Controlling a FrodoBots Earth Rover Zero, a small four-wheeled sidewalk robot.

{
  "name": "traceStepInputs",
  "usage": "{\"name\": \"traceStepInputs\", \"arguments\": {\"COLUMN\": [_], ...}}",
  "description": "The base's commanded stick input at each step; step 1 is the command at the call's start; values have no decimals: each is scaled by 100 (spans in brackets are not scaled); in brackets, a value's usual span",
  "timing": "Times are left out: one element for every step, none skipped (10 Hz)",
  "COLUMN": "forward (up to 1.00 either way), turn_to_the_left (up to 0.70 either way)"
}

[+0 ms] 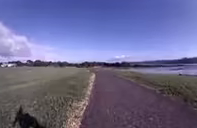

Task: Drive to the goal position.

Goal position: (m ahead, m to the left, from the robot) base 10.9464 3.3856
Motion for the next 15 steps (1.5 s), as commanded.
{"name": "traceStepInputs", "arguments": {"forward": [70,70,70,70,70,70,70,70,70,70,70,70,70,70,70], "turn_to_the_left": [-14,-14,-14,-14,-14,-14,-14,-14,-14,-11,-5,0,0,0,0]}}
